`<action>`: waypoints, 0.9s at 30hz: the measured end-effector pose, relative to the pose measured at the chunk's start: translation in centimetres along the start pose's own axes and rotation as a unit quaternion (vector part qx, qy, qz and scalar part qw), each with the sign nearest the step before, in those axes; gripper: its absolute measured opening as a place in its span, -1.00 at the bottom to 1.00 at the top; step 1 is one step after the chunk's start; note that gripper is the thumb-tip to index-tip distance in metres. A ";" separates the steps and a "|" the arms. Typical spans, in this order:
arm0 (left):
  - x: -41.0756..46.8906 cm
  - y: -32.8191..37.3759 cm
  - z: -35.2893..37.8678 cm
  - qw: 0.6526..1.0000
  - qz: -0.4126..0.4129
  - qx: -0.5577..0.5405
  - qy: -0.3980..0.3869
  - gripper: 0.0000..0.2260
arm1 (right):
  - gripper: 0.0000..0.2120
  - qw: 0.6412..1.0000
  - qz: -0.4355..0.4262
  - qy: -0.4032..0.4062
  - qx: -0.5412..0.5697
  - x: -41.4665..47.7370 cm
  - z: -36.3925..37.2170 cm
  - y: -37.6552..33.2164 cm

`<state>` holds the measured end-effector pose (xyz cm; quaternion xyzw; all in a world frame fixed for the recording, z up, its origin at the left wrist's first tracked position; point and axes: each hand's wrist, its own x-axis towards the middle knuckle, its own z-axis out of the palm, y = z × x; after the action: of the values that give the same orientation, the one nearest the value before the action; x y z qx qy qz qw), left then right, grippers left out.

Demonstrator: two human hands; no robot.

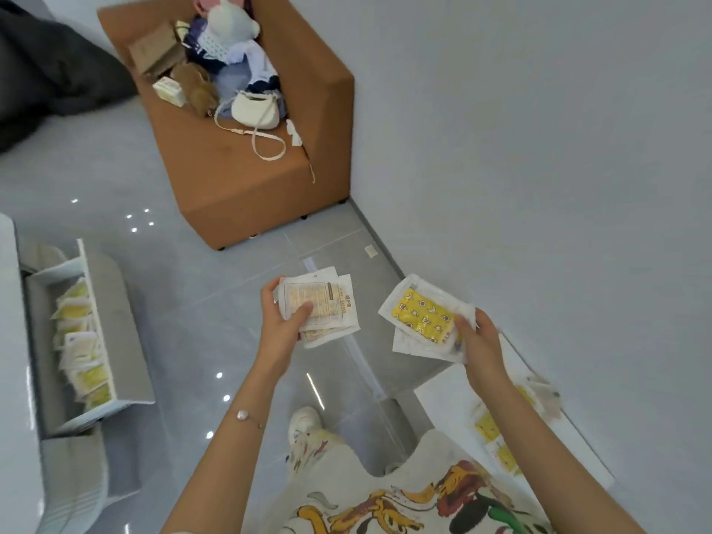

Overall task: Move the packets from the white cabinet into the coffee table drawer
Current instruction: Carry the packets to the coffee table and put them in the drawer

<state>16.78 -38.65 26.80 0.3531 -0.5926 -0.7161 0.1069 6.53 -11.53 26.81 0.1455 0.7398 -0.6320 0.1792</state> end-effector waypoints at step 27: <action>17.5 8.0 -32.6 0.890 0.008 -0.233 0.392 -0.45 | -0.74 0.923 -0.092 -0.338 -0.158 12.3 51.1 -16.0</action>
<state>22.55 -76.03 26.04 0.5649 -0.3216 -0.6362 0.4156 -7.37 -64.63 28.41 -0.1756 0.7354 -0.5326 0.3803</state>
